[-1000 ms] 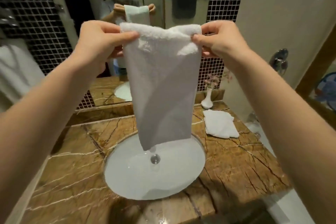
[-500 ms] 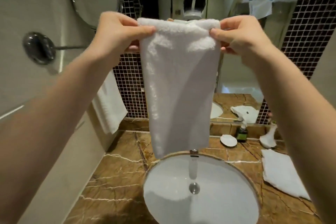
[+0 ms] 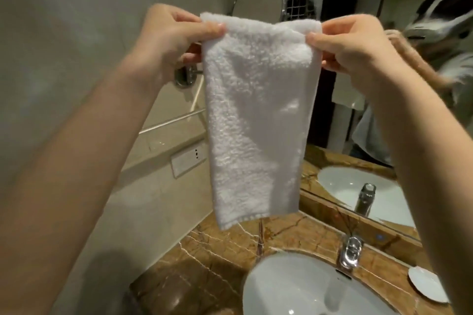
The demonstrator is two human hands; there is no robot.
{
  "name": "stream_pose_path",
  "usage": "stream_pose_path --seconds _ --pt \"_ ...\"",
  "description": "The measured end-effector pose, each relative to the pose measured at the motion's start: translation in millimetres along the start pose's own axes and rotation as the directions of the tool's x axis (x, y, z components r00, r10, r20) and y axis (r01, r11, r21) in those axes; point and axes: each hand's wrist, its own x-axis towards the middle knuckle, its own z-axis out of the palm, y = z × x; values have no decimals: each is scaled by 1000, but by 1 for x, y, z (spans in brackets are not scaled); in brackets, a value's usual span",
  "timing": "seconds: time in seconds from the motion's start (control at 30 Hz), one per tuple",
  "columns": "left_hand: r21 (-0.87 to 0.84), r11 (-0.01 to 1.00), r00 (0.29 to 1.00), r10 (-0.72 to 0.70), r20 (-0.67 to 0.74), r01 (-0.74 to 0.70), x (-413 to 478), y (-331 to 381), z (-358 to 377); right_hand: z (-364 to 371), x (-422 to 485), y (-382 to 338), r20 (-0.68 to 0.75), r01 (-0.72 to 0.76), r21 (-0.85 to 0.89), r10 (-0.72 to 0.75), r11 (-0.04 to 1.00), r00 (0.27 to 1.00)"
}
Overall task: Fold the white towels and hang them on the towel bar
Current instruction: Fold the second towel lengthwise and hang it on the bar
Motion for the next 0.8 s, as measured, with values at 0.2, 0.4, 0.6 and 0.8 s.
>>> stream_pose_path --seconds 0.2,0.4,0.6,0.8 --pt "51 997 982 -54 -179 64 -1 3 -32 48 32 1 108 27 185 -48 982 993" --pt "58 994 944 -74 -321 98 0 4 -61 96 50 -5 188 12 258 -62 966 980" --pt "57 994 897 -55 -439 89 7 8 -86 143 68 -19 204 -4 287 -57 958 977" --pt "51 998 870 -2 -493 31 17 16 -117 177 91 -44 238 13 333 -97 943 966"
